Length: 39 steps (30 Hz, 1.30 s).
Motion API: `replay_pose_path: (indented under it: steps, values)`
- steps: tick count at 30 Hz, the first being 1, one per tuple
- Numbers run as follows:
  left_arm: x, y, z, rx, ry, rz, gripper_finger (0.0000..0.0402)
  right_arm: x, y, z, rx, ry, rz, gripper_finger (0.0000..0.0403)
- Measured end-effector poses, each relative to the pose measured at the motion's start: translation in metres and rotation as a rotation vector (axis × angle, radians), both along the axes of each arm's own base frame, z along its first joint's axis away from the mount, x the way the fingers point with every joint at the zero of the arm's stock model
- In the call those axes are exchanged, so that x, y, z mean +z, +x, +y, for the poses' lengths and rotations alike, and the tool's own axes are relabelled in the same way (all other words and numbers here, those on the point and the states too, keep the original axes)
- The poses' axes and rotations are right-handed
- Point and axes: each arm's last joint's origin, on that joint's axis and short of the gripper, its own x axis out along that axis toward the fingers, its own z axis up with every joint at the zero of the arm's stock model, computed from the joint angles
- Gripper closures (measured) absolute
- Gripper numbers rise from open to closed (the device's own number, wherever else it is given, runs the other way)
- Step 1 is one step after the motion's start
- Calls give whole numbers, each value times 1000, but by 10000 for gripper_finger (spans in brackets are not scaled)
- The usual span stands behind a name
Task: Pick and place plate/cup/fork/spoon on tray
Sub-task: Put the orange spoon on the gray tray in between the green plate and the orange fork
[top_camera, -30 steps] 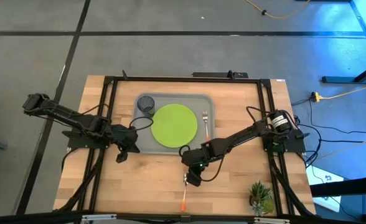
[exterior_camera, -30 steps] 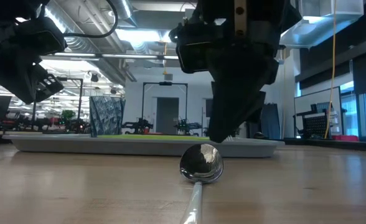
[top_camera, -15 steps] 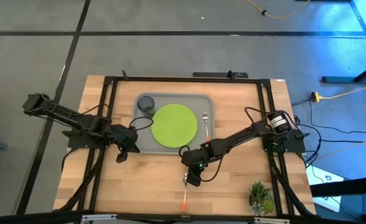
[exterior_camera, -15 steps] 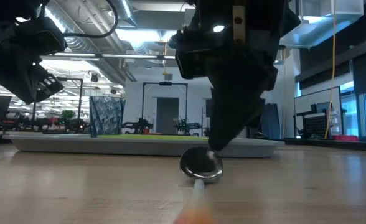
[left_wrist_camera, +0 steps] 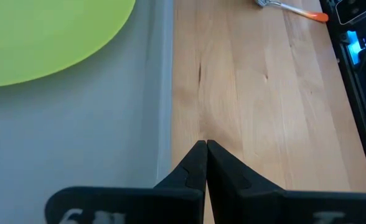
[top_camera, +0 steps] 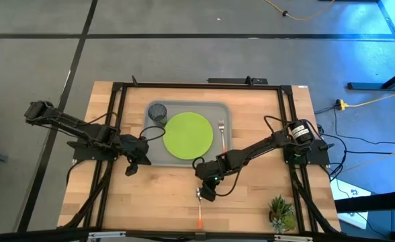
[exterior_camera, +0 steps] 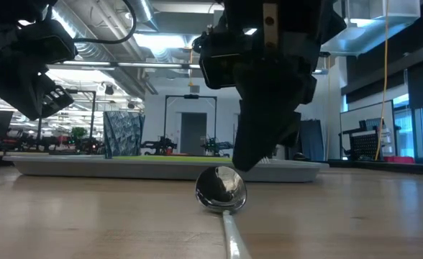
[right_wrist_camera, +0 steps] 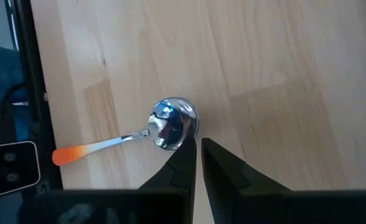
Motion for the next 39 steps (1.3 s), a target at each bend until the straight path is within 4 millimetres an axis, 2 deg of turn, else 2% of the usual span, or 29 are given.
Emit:
replay_pose_path:
  steps: [23,32,39]
  values:
    - [0,0,0,11,-12,5,401,-13,10,-2,-10,18,-40,370]
    - [0,0,0,12,-12,5,401,-9,15,-9,-34,66,-43,370]
    - [0,0,0,12,-12,5,401,5,23,-6,-43,108,-45,370]
